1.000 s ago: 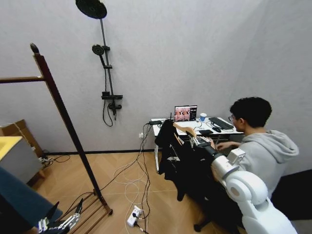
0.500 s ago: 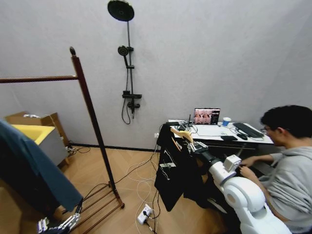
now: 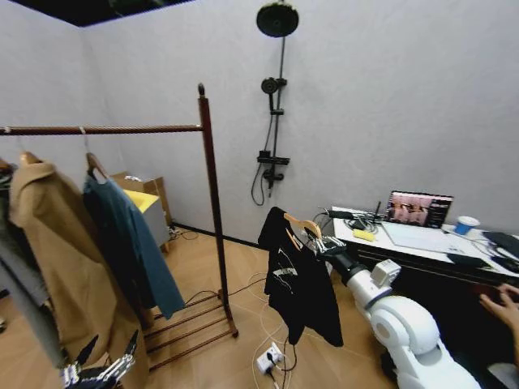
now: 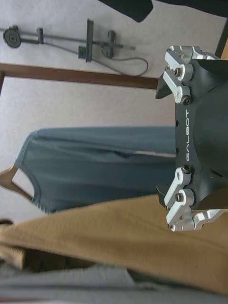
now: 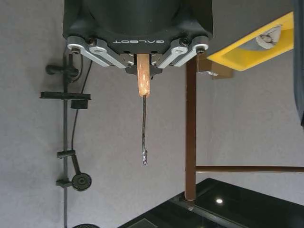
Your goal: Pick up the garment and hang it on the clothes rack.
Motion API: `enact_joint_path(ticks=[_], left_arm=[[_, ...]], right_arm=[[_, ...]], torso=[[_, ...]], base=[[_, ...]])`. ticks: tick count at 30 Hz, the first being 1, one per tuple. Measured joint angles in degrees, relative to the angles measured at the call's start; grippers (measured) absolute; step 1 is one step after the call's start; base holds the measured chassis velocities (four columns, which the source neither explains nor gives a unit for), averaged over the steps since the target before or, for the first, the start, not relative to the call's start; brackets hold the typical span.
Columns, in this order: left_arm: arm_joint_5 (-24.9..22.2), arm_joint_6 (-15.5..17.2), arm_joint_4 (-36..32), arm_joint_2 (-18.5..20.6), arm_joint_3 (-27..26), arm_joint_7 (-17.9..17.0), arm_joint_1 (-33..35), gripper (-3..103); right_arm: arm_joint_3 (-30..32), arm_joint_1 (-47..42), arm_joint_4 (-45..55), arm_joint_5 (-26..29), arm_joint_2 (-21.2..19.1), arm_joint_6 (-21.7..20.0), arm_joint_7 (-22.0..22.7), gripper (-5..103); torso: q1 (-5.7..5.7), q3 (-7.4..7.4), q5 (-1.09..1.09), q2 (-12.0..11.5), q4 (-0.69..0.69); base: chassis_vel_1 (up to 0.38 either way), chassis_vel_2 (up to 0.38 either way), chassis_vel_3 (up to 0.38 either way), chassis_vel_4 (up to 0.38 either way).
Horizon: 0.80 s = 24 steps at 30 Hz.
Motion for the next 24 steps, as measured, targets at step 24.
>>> enact_joint_path(ticks=[24], left_arm=[[0.0, 0.0, 0.0, 0.0, 0.0, 0.0, 0.0, 100]], right_arm=[[0.0, 1.0, -1.8, -1.2, 0.7, 1.9, -2.0, 10]], torso=[[0.01, 0.01, 0.01, 0.0, 0.0]], base=[[0.08, 0.168, 0.172, 0.079]])
